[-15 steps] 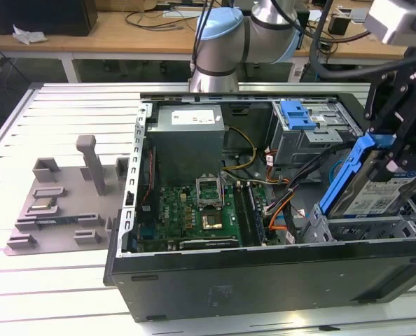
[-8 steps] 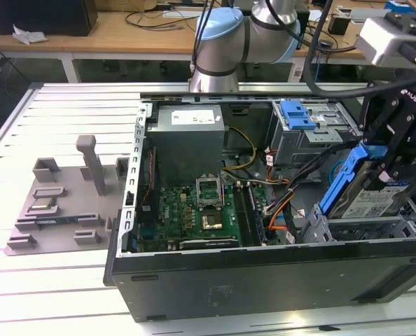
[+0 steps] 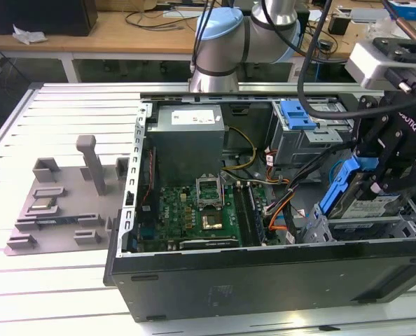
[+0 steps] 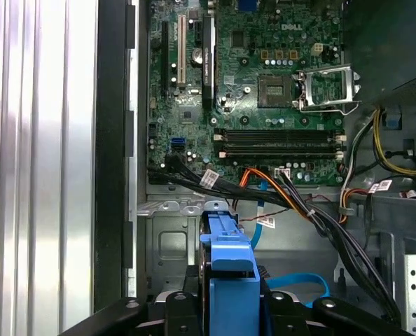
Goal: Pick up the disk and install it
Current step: 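Insert the disk into the insertion slot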
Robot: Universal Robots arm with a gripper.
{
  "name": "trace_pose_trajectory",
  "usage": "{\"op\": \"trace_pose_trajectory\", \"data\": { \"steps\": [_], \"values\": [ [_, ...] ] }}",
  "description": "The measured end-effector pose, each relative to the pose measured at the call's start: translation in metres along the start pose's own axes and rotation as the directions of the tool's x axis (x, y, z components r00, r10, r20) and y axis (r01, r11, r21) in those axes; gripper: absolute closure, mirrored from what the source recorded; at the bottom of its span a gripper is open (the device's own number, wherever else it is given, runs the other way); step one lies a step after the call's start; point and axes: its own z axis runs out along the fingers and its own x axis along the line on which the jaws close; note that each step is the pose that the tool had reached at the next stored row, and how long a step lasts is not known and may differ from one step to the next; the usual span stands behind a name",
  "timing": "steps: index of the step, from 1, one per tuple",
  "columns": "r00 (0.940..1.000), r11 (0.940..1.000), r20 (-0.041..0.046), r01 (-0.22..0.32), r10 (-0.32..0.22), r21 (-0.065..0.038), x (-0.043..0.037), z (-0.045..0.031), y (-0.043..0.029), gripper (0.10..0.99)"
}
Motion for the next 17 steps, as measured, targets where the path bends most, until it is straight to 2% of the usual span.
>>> {"op": "trace_pose_trajectory", "data": {
  "steps": [7,8,12,13,14,15,16,17],
  "values": [
    [1.0,1.0,0.0002,0.0,0.0,0.0,0.0,0.0012,-0.0002,0.706],
    [1.0,1.0,0.0001,0.0,0.0,0.0,0.0,0.0012,-0.0001,0.643],
    [1.0,1.0,0.0,0.0,0.0,0.0,0.0,0.0013,-0.0001,0.643],
    [1.0,1.0,0.0,0.0,0.0,0.0,0.0,0.0013,-0.0001,0.655],
    [1.0,1.0,0.0,0.0,0.0,0.0,0.0,0.0014,-0.0001,0.725],
    [1.0,1.0,0.0001,0.0,0.0,0.0,0.0,0.0014,-0.0001,0.725],
    [1.0,1.0,0.0,0.0,0.0,0.0,0.0,0.0015,-0.0001,0.847],
    [1.0,1.0,0.0,0.0,0.0,0.0,0.0,0.0015,-0.0001,0.906]
  ]
}}
